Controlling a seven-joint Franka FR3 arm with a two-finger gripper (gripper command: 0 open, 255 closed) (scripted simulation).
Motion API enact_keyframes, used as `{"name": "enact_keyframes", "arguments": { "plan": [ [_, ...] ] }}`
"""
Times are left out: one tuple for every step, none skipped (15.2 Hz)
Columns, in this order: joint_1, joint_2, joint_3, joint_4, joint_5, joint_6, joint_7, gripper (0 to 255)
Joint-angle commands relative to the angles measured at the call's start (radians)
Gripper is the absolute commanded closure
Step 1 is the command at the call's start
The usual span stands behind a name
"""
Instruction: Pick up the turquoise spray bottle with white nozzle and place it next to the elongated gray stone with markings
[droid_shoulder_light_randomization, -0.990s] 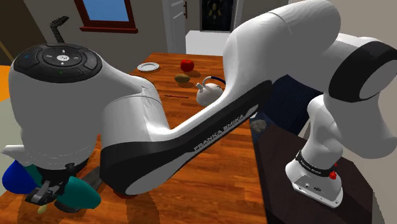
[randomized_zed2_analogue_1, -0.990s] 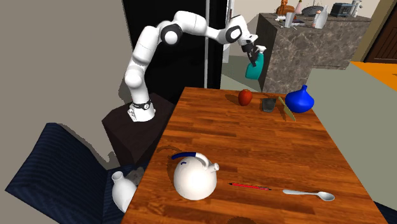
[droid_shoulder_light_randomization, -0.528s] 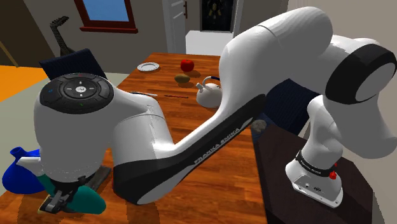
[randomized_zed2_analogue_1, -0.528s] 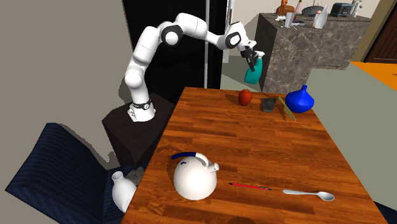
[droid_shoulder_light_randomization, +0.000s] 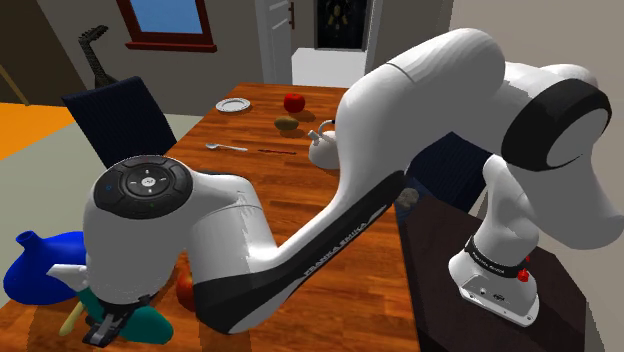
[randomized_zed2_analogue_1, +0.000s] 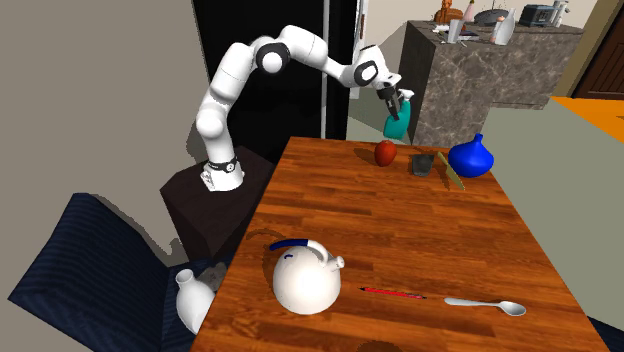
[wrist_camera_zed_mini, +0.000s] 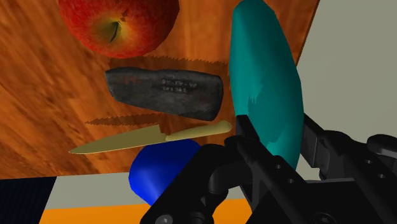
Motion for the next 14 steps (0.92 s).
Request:
{"name": "enact_keyframes", "arguments": {
  "plan": [
    [0.0, 0.012, -0.005, -0.01, -0.006, 0.023, 0.007, 255],
    [0.001, 0.017, -0.007, -0.015, -0.009, 0.032, 0.012, 255],
    [0.002, 0.023, -0.009, -0.019, -0.013, 0.042, 0.016, 255],
    [0.004, 0.029, -0.012, -0.023, -0.016, 0.052, 0.021, 255],
    [0.005, 0.035, -0.014, -0.026, -0.019, 0.061, 0.025, 255],
    [0.006, 0.041, -0.017, -0.03, -0.022, 0.071, 0.029, 255],
    [0.007, 0.047, -0.019, -0.033, -0.025, 0.08, 0.034, 255],
    [0.009, 0.054, -0.022, -0.036, -0.029, 0.089, 0.038, 255],
    [0.01, 0.06, -0.025, -0.038, -0.032, 0.098, 0.043, 255],
    [0.012, 0.067, -0.027, -0.041, -0.035, 0.107, 0.047, 255],
    [0.013, 0.074, -0.03, -0.043, -0.038, 0.116, 0.052, 255],
    [0.014, 0.081, -0.033, -0.045, -0.041, 0.125, 0.056, 255],
    [0.017, 0.095, -0.038, -0.047, -0.047, 0.141, 0.064, 255],
    [0.017, 0.094, -0.038, -0.047, -0.047, 0.141, 0.064, 255]
  ]
}}
